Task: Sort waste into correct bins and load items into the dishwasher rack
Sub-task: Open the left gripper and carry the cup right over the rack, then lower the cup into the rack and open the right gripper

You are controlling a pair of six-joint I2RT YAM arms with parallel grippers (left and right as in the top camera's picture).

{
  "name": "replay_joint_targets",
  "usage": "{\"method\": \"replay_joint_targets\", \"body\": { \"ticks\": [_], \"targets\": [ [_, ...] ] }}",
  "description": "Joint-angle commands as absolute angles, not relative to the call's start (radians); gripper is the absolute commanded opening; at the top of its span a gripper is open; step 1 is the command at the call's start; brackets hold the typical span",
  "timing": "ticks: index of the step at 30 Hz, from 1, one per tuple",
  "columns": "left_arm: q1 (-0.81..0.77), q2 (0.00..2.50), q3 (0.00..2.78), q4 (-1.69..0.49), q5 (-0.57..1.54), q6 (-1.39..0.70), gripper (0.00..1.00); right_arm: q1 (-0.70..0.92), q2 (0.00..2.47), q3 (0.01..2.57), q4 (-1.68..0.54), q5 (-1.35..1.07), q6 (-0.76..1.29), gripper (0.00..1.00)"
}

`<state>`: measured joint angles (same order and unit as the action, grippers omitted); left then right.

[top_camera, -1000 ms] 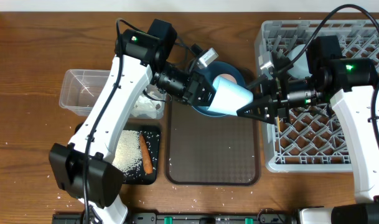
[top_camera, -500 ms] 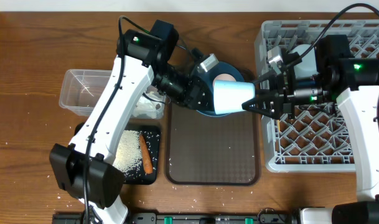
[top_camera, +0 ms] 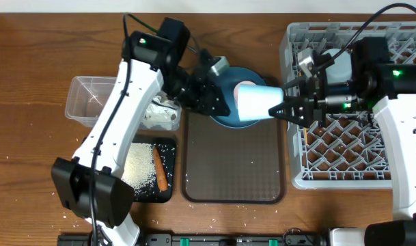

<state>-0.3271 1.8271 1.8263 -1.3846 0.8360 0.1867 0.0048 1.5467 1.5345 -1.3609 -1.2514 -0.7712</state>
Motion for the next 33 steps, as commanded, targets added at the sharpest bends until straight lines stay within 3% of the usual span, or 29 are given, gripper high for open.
{"method": "replay_joint_targets", "body": {
  "ticks": [1, 5, 9, 19, 33],
  "targets": [
    [-0.306, 1.817, 1.821, -1.378, 0.649, 0.103, 0.48, -0.033, 1.546, 1.549, -1.314, -1.153, -0.576, 0.35],
    [-0.301, 1.817, 1.821, -1.374, 0.524, 0.072, 0.60, -0.062, 1.546, 1.550, -1.232, -0.899, -0.314, 0.34],
    [-0.302, 1.817, 1.821, -1.375, 0.496, 0.073, 0.82, -0.087, 1.546, 1.550, -1.203, -0.555, -0.057, 0.34],
    [-0.302, 1.817, 1.821, -1.374, 0.495, 0.073, 0.91, -0.117, 1.547, 1.550, -1.251, -0.005, 0.173, 0.33],
    [-0.302, 1.817, 1.821, -1.374, 0.495, 0.073, 0.94, -0.126, 1.552, 1.510, -1.271, 0.064, 0.194, 0.33]
  ]
}}
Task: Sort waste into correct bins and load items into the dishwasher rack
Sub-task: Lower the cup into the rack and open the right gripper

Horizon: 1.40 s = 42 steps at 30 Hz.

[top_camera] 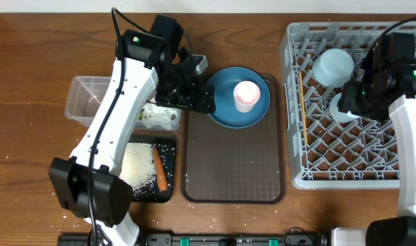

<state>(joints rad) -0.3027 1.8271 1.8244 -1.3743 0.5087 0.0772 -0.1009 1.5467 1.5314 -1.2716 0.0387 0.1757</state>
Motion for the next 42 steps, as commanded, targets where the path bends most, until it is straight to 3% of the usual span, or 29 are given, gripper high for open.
{"method": "replay_joint_targets", "body": {
  "ticks": [1, 33, 35, 40, 42],
  "targets": [
    [-0.302, 1.817, 1.821, -1.374, 0.495, 0.073, 0.95, -0.126, 1.552, 1.502, -1.267, 0.064, 0.194, 0.33],
    [-0.301, 1.817, 1.821, -1.374, 0.495, 0.073, 0.95, -0.126, 1.552, 1.312, -1.105, 0.064, 0.194, 0.37],
    [-0.301, 1.817, 1.821, -1.374, 0.495, 0.073, 0.95, -0.126, 1.552, 1.312, -1.106, 0.064, 0.194, 0.41],
    [-0.301, 1.817, 1.821, -1.374, 0.495, 0.073, 0.95, -0.126, 1.552, 1.312, -1.110, 0.064, 0.194, 0.69],
    [-0.302, 1.817, 1.821, -1.374, 0.495, 0.073, 0.95, -0.126, 1.552, 1.312, -1.111, 0.064, 0.194, 0.76]
  ]
}}
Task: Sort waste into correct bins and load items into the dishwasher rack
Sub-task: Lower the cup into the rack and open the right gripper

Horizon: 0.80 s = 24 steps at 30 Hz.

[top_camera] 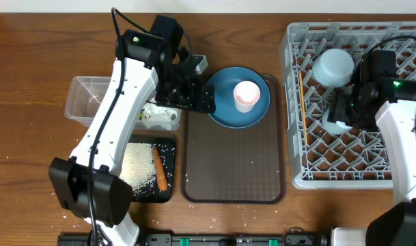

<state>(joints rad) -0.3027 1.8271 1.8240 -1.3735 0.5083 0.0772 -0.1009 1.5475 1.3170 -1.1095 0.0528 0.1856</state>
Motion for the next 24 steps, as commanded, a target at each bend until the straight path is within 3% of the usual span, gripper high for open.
{"method": "replay_joint_targets", "body": {
  "ticks": [1, 11, 16, 24],
  "targets": [
    [-0.302, 1.817, 1.821, -1.374, 0.495, 0.073, 0.95, -0.126, 1.552, 1.312, -1.111, 0.064, 0.194, 0.78],
    [-0.302, 1.817, 1.821, -1.374, 0.495, 0.073, 0.95, -0.126, 1.552, 1.312, -1.115, 0.063, 0.194, 0.85],
    [-0.302, 1.817, 1.821, -1.374, 0.495, 0.073, 0.95, -0.126, 1.552, 1.312, -1.110, 0.003, 0.194, 0.99],
    [-0.302, 1.817, 1.821, -1.374, 0.495, 0.073, 0.95, -0.126, 1.552, 1.312, -1.083, -0.205, 0.194, 0.99]
  ]
}}
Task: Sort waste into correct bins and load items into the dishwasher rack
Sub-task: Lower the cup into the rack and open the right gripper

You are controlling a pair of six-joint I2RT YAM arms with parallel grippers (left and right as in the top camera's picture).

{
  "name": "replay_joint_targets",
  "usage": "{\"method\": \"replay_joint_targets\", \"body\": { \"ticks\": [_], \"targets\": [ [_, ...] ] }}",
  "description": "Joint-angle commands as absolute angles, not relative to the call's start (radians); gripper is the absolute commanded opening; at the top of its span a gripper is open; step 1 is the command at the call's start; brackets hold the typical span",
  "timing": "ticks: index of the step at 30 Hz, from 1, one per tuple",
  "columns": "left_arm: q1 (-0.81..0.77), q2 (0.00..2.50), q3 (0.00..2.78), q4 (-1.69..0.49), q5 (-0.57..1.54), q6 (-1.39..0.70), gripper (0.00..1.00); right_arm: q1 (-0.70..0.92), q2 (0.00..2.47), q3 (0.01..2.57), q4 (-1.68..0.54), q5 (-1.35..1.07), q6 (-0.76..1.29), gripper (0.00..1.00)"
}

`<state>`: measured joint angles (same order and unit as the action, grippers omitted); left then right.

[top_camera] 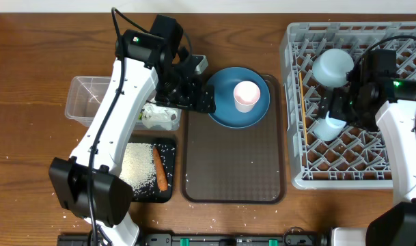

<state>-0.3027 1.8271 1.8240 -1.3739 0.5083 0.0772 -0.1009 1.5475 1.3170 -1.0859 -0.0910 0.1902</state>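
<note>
A blue plate (225, 113) lies at the far end of the brown tray (235, 164), with a pink cup (245, 96) standing on it. My left gripper (202, 100) rests at the plate's left rim; the overhead view does not show how its jaws stand. In the grey dishwasher rack (296, 147) on the right, my right gripper (333, 115) is down among the grid cells, shut on a small white cup (326, 128). A larger white cup (333, 66) sits at the rack's far side.
A clear plastic box (90, 99) stands at the left, with crumpled white waste (158, 116) beside it. Nearer the front is a black tray (168, 147) with rice and a carrot (160, 169). A thin yellow stick (301, 102) lies along the rack's left side.
My right gripper and the white cup have shifted slightly left inside the rack, and more of the cup shows. The left arm, plate and pink cup are where they were.
My right gripper first held the white cup over the blue plate, with the left gripper at the plate. Then it held the cup above the rack, and the pink cup showed on the plate. After that the cup was low in the rack, and now a little further left.
</note>
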Motion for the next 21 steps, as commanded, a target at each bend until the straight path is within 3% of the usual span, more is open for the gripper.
{"method": "replay_joint_targets", "body": {
  "ticks": [1, 7, 21],
  "targets": [
    [-0.302, 1.817, 1.821, -1.374, 0.495, 0.073, 0.95, -0.125, 1.552, 1.312, -1.083, -0.252, 0.194, 0.99],
    [-0.301, 1.817, 1.821, -1.374, 0.495, 0.073, 0.95, -0.088, 1.552, 1.312, -1.061, -0.416, 0.193, 0.99],
    [-0.302, 1.817, 1.821, -1.374, 0.495, 0.073, 0.95, 0.026, 1.552, 1.312, -1.024, -0.416, 0.194, 0.99]
  ]
}}
